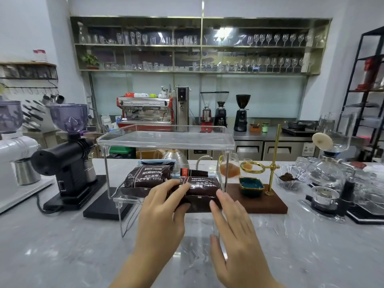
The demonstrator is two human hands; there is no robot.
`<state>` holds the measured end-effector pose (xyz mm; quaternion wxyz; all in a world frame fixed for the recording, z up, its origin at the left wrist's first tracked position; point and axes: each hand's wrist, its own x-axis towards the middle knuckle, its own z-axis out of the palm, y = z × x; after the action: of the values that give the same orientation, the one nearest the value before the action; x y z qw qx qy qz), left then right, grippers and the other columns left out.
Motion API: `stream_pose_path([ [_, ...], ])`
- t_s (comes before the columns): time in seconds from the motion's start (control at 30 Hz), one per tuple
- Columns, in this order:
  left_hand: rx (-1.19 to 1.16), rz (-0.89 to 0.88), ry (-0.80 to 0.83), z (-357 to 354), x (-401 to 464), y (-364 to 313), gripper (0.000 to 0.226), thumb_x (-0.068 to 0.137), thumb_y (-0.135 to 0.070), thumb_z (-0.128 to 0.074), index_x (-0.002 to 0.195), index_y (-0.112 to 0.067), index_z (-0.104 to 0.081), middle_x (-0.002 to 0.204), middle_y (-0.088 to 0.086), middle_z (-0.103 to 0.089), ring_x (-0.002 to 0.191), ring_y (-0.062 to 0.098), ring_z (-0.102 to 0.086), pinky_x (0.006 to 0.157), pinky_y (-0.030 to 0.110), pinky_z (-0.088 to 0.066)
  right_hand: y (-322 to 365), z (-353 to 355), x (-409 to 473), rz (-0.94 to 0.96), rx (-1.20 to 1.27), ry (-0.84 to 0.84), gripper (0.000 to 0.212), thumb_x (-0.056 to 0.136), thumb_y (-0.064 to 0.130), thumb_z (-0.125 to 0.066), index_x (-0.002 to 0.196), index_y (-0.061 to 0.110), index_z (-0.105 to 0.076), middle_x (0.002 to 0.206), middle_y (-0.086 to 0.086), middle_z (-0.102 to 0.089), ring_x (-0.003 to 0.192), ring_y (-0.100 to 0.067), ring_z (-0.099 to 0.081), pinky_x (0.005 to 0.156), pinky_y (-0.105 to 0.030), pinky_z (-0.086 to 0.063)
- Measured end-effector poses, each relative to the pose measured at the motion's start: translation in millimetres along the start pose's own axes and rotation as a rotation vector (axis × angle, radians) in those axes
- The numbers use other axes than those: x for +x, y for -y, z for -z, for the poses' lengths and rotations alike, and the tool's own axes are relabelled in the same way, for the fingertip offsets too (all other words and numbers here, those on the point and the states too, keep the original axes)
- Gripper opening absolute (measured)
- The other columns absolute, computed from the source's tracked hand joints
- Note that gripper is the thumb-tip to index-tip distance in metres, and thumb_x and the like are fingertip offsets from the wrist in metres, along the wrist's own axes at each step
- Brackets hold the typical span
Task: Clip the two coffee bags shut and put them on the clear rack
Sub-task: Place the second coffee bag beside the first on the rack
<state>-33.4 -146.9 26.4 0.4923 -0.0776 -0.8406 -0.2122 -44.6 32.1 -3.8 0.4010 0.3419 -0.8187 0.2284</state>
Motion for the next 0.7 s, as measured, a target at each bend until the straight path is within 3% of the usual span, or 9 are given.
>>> stream_pose_path([
  [0.07,0.073,-0.018,0.02,0,1,0,0.05,0.069,0.007,-0.089,0.115,-0.01,-0.08,0.113,0.009,-0.078,0.105,0.033,-0.071,0.095,0.041,-0.052,0,3,8,0.056,-0.127,0.015,0.057,0.08,0.014,-0.057,0.136,0.001,-0.057,0.149,-0.015,-0.049,0.142,-0.03,-0.04,0.114,-0.048,-0.03],
  [0.17,0.185,-0.051,0.055,3,8,2,0.049,0.066,0.009,-0.088,0.11,-0.011,-0.082,0.109,0.007,-0.082,0.101,0.035,-0.075,0.093,0.04,-0.046,0,5,20,0.074,-0.269,0.063,0.055,0.074,0.008,-0.062,0.128,0.001,-0.064,0.137,-0.017,-0.061,0.13,-0.034,-0.055,0.11,-0.049,-0.033],
  [0.3,0.255,-0.092,0.114,8,23,3,0.045,0.063,0.005,-0.093,0.104,-0.01,-0.084,0.102,0.007,-0.084,0.093,0.035,-0.078,0.083,0.048,-0.059,3,12,39,0.072,-0.382,0.192,0.053,0.068,0.015,-0.067,0.12,0.004,-0.07,0.127,-0.015,-0.067,0.121,-0.032,-0.062,0.108,-0.052,-0.044],
  [0.5,0.307,-0.125,0.172,3,37,7,0.038,0.056,0.004,-0.098,0.088,-0.013,-0.086,0.089,0.002,-0.085,0.079,0.032,-0.077,0.074,0.044,-0.06,7,13,57,0.065,-0.458,0.316,0.046,0.07,0.025,-0.069,0.112,0.005,-0.072,0.116,-0.011,-0.071,0.11,-0.027,-0.067,0.111,-0.047,-0.041],
  [0.67,0.351,-0.114,0.24,-5,35,12,0.038,0.056,0.003,-0.095,0.087,-0.016,-0.083,0.091,-0.002,-0.085,0.082,0.03,-0.076,0.081,0.038,-0.042,10,11,58,0.05,-0.444,0.366,0.047,0.065,0.028,-0.075,0.107,0.007,-0.075,0.113,-0.01,-0.073,0.106,-0.025,-0.07,0.107,-0.043,-0.046],
  [0.7,0.357,-0.113,0.266,-4,34,11,0.04,0.055,0.003,-0.095,0.088,-0.016,-0.083,0.091,-0.002,-0.085,0.083,0.03,-0.077,0.082,0.039,-0.045,10,12,57,0.046,-0.439,0.373,0.047,0.065,0.028,-0.075,0.108,0.007,-0.075,0.114,-0.01,-0.074,0.106,-0.025,-0.07,0.106,-0.042,-0.046],
])
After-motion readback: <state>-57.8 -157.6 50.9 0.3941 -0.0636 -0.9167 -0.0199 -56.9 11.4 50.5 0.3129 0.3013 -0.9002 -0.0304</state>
